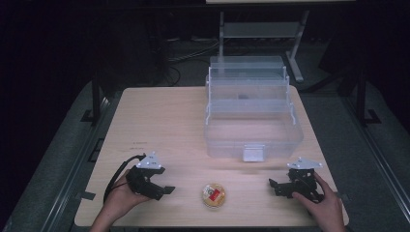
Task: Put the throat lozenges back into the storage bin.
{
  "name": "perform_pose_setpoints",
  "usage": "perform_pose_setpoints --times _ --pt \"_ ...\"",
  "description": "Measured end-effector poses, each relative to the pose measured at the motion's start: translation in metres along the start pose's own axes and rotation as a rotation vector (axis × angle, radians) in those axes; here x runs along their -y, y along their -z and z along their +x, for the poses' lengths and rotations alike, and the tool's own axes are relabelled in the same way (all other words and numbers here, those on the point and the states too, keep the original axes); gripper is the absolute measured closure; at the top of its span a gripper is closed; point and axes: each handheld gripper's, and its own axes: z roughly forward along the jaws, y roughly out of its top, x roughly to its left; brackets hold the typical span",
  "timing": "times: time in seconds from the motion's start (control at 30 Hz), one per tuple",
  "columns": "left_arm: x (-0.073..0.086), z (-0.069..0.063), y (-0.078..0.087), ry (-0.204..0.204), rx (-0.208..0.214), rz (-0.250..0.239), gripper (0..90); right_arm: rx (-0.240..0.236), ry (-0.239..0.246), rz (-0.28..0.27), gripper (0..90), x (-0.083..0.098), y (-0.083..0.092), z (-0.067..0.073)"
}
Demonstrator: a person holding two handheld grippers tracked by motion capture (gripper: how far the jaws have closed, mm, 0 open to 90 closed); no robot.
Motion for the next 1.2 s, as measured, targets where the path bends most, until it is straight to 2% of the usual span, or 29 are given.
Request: perform_pose_setpoints --times 0.17,0.73,1.0,1.2 --pt "-0.016 -0.011 -0.008 -0.039 0.038 0.003 20.9 0.0 0.0 0.0 0.0 0.0 0.0 0.0" --pt "-0.044 -0.037 -0.033 -0.137 0.118 0.049 20.7 0.0 0.001 0.0 0.0 0.0 0.0 0.0" --pt "-0.05 -0.044 -0.041 -0.16 0.136 0.073 20.7 0.0 0.001 0.0 0.0 0.0 0.0 0.0" --pt "-0.056 -0.047 -0.044 -0.193 0.142 0.095 20.7 0.0 0.0 0.0 0.0 0.0 0.0 0.0"
